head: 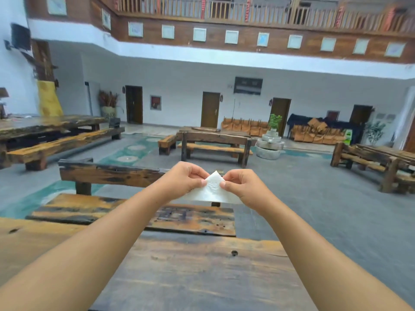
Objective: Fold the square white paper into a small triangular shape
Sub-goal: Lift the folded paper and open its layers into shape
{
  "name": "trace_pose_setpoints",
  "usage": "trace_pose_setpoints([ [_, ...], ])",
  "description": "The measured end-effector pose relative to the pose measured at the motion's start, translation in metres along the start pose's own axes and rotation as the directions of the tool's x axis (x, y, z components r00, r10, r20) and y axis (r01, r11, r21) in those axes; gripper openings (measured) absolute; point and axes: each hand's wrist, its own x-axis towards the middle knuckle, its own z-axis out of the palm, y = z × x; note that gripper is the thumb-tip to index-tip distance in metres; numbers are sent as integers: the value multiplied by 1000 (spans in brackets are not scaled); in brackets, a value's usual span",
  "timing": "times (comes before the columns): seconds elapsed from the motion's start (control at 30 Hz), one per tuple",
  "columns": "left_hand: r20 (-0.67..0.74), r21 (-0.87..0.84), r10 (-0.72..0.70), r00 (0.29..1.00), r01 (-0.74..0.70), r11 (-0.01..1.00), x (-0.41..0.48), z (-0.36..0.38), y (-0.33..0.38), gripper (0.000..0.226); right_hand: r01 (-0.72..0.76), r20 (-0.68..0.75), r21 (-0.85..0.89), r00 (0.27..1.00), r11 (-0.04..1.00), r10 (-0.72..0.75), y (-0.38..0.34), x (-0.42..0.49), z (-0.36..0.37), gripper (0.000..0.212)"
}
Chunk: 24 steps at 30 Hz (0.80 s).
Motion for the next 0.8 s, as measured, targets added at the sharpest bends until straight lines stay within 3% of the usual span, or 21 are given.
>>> trace_pose_setpoints([
  [0.27,4,11,75,997,-75,997,16,-6,31,14,27,-34,-27,999,999,-28,-16,13,-29,15],
  [0.8,23,-13,64,998,-63,998,25,-1,23,17,2,-36,-15,999,1000,-3,-13,14,-30,14],
])
